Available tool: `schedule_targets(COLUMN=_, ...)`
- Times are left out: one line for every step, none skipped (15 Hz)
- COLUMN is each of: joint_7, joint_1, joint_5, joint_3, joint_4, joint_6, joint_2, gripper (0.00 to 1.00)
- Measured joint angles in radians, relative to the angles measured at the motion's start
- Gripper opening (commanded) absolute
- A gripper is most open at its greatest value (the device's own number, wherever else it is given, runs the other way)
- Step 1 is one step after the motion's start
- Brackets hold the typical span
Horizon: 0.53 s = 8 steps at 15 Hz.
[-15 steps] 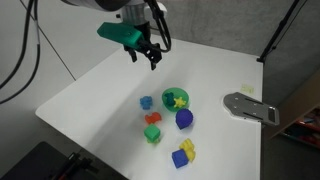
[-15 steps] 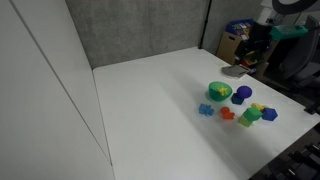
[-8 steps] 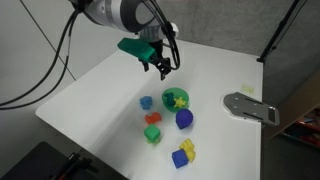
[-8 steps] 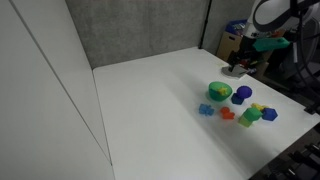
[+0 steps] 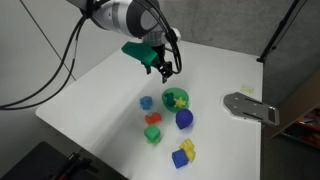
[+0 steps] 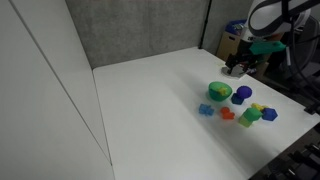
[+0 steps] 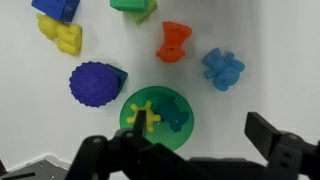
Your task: Move the green bowl forward, then remove the yellow doll from the bowl
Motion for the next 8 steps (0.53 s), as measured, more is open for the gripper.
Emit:
schedule_targets(joint_7=0.002, joint_1=0.000, joint_5=-0.001, joint_3=-0.001, joint_4=0.000, joint_6=0.006, joint_2=0.001, gripper=1.00)
schedule_targets(joint_7=0.003, joint_1=0.000, joint_5=-0.003, joint_3=-0.001, joint_4=0.000, joint_6=0.022, joint_2=0.002, gripper=1.00)
schedule_targets(joint_7=0.002, joint_1=0.000, joint_5=-0.008, joint_3=-0.001, joint_4=0.001, joint_6=0.041, joint_2=0.005, gripper=1.00)
schedule_targets(joint_7=0.001, joint_1=0.000, joint_5=-0.016, joint_3=-0.002, joint_4=0.002, joint_6=0.061, joint_2=0.011, gripper=1.00)
schedule_targets(joint_7=0.000, joint_1=0.000, joint_5=-0.021, joint_3=-0.002, joint_4=0.006, joint_6=0.081, joint_2=0.021, gripper=1.00)
schedule_targets(joint_7=-0.001, joint_1=0.000, joint_5=-0.025, joint_3=-0.002, joint_4=0.014, joint_6=0.098, joint_2=0.035, gripper=1.00)
schedule_targets(joint_7=-0.003, joint_1=0.000, joint_5=-0.025, joint_3=-0.002, joint_4=0.025, joint_6=0.113, joint_2=0.053, gripper=1.00)
schedule_targets(joint_7=-0.005, joint_1=-0.001, joint_5=-0.025, joint_3=-0.002, joint_4=0.039, joint_6=0.129, joint_2=0.076, gripper=1.00)
